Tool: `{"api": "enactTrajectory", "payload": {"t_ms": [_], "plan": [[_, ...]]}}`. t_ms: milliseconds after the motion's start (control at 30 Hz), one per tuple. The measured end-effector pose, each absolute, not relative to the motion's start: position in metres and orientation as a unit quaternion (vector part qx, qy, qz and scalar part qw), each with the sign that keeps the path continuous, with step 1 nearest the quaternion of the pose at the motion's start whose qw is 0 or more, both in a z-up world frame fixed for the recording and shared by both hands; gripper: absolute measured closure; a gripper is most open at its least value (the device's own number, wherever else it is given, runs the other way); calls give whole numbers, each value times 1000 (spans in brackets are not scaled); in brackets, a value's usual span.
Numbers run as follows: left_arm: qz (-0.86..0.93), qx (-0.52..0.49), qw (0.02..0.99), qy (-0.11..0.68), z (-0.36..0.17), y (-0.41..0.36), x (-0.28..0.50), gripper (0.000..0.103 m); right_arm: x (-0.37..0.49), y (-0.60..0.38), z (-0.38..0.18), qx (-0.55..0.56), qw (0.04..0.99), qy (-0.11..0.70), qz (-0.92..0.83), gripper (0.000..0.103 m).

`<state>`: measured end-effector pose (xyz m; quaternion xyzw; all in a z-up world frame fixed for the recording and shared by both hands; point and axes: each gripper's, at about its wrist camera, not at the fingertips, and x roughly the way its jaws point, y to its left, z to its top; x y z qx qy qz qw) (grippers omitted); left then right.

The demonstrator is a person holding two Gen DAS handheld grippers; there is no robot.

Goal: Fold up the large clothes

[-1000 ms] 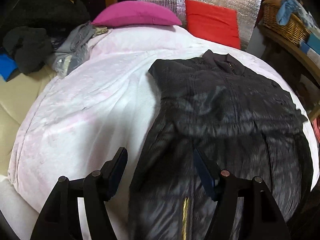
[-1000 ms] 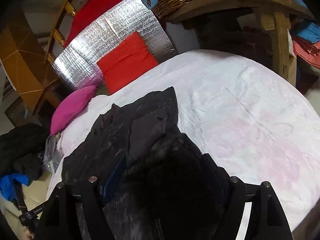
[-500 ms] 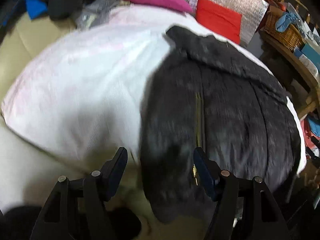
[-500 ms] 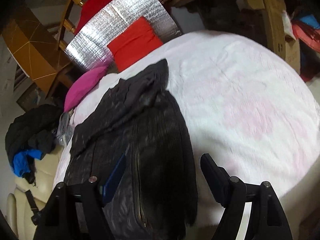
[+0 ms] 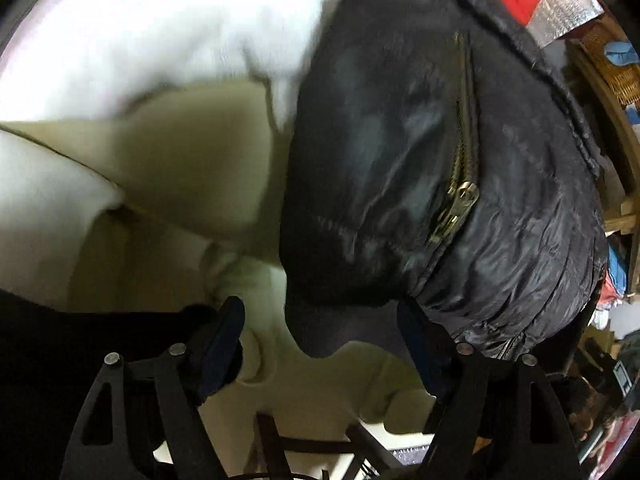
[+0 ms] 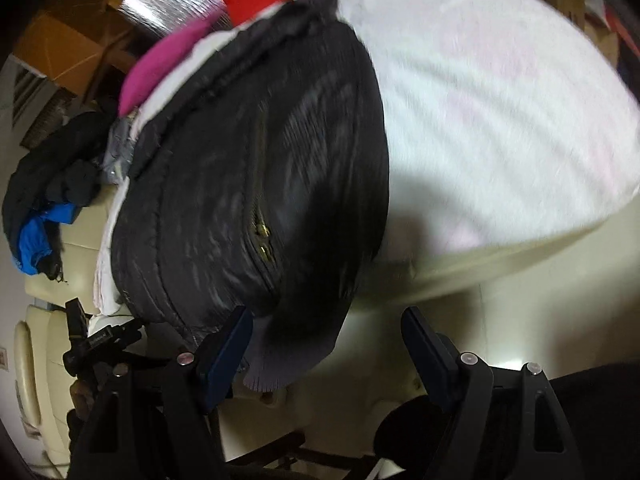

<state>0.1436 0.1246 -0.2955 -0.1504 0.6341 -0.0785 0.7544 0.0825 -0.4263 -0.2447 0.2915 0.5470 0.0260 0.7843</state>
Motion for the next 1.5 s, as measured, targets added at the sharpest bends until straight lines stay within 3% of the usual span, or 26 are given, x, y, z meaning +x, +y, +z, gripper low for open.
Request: {"api": "enactTrajectory", "payload": {"t_ms": [333, 367, 400, 433, 500, 567, 600, 667, 700, 733, 767, 800, 867, 900, 933, 1100, 1333, 1500], "plan": [[-115, -132, 720, 671, -329, 109, 155, 24, 114, -373, -297, 268, 757, 595, 19, 24], [-120, -132, 719, 672, -331, 105, 159, 25, 114, -370, -297, 263, 760, 594, 25, 28], [-130, -136, 720, 667, -331, 104, 159, 26, 113, -369, -295, 259, 765, 589, 30, 41], [-136, -138, 722, 664, -332, 104, 158, 30, 112, -369, -291, 255, 770, 584, 31, 55], [-148, -141, 721, 662, -333, 102, 158, 67, 108, -372, -285, 251, 776, 578, 25, 69], [-148, -142, 722, 661, -331, 102, 159, 82, 103, -375, -281, 255, 778, 574, 21, 75], [-148, -143, 723, 659, -331, 104, 159, 84, 100, -376, -280, 254, 779, 573, 20, 78], [-147, -143, 723, 660, -334, 105, 161, 83, 96, -376, -278, 250, 780, 573, 22, 80], [-144, -140, 722, 662, -334, 104, 162, 78, 92, -372, -277, 249, 780, 574, 22, 81], [-138, -137, 720, 667, -337, 104, 163, 72, 90, -372, -274, 246, 781, 574, 24, 82], [-135, -135, 716, 672, -342, 107, 165, 56, 88, -367, -271, 245, 781, 573, 24, 83], [-129, -133, 712, 677, -343, 107, 168, 52, 87, -366, -267, 241, 782, 574, 26, 84], [-128, -134, 721, 668, -341, 109, 168, 58, 89, -359, -254, 225, 786, 575, 30, 85], [-131, -135, 725, 663, -339, 107, 168, 83, 88, -356, -248, 219, 788, 574, 34, 86], [-138, -135, 730, 656, -334, 107, 167, 93, 86, -354, -240, 210, 791, 573, 38, 87], [-162, -119, 757, 622, -302, 102, 156, 96, 81, -348, -200, 206, 800, 559, 70, 89], [-257, -130, 798, 529, -199, 111, 145, 96, 86, -358, -134, 221, 836, 485, 130, 90], [-284, -164, 825, 460, -128, 121, 182, 96, 108, -361, -91, 230, 872, 411, 135, 90]]}}
